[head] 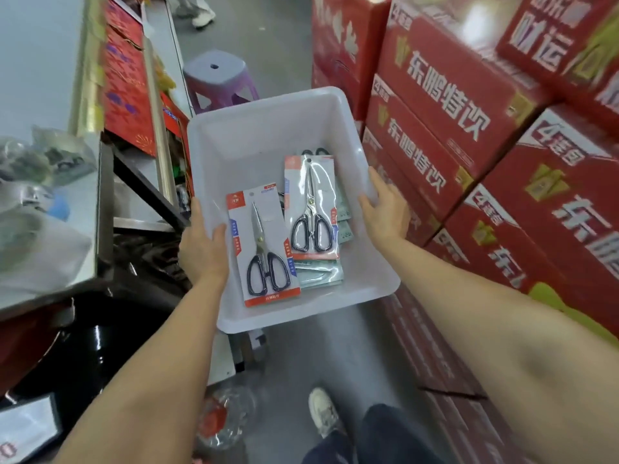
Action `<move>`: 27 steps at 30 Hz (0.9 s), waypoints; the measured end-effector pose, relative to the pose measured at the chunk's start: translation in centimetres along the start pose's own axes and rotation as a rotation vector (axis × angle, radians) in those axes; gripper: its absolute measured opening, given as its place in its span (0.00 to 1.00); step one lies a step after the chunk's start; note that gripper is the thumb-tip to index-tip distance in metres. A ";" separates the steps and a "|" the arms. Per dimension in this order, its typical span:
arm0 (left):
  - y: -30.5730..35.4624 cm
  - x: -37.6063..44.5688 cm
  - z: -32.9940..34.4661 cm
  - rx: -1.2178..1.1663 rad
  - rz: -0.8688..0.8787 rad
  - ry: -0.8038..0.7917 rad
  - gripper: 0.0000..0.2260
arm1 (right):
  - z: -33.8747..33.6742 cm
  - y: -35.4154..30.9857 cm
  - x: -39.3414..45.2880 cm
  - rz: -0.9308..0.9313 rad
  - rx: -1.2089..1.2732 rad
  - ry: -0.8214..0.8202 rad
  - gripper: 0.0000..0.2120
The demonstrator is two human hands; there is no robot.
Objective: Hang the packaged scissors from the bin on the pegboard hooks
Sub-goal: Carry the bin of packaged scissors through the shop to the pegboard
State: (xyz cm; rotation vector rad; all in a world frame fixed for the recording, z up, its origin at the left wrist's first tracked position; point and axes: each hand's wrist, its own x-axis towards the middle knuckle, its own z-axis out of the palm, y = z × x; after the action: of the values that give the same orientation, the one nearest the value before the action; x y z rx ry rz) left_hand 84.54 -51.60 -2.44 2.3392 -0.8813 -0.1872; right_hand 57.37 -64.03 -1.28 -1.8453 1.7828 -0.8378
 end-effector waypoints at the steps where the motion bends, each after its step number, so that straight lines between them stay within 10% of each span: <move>1: 0.6 1.7 0.4 0.000 0.012 0.002 0.29 | 0.8 -0.6 1.5 -0.005 0.010 0.005 0.26; 27: 10.7 48.0 11.1 0.018 -0.069 0.100 0.29 | 24.1 -18.1 46.3 -0.131 -0.065 -0.140 0.25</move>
State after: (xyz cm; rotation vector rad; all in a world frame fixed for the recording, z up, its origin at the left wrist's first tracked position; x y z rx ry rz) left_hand 111.73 -93.98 -0.91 2.3749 -0.7574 -0.0902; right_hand 86.44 -110.98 -0.65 -2.0287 1.6358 -0.6857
